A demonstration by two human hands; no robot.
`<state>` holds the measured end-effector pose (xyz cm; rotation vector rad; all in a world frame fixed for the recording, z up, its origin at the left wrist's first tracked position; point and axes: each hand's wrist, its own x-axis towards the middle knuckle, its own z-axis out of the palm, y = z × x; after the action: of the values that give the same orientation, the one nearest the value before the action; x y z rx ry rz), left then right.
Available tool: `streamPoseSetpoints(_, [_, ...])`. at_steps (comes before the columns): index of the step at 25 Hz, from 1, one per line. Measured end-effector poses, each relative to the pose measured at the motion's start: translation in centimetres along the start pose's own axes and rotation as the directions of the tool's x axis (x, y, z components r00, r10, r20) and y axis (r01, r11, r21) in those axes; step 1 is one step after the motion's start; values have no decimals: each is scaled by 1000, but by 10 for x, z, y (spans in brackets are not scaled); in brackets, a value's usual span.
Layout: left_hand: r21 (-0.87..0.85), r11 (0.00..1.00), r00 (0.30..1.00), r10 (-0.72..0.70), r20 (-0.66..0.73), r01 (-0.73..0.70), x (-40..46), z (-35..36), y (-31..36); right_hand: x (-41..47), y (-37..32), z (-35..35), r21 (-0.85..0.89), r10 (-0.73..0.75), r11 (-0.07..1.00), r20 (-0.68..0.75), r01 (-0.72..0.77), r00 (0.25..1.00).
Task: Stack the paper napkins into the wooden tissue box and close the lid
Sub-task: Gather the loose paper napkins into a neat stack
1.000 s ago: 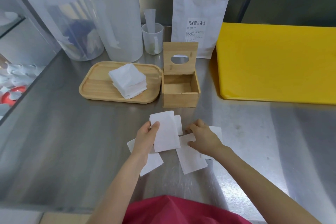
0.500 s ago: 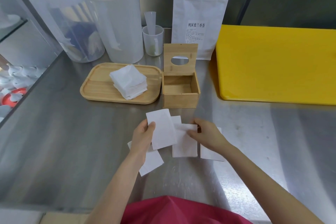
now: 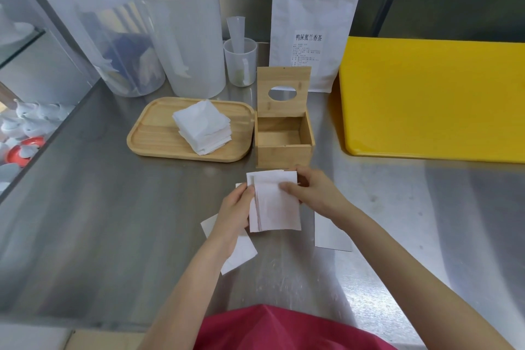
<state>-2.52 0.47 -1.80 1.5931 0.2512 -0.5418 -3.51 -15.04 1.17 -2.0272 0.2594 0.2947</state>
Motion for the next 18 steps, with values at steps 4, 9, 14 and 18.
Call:
streamPoseSetpoints(4, [-56, 998, 998, -37, 43, 39, -3, 0, 2, 6, 1, 6, -82, -27, 996, -43, 23, 999])
streamPoseSetpoints(9, [30, 1000, 996, 1, 93, -3, -3, 1, 0, 9, 5, 10, -144, -69, 988, -70, 58, 995])
streamPoseSetpoints(14, [88, 995, 997, 48, 59, -53, -4, 3, -2, 9, 11, 9, -185, -78, 981, -80, 62, 994])
streamPoseSetpoints(18, [74, 996, 999, 36, 35, -38, -5, 1, 1, 4, 23, -12, -194, -32, 981, -151, 2, 988])
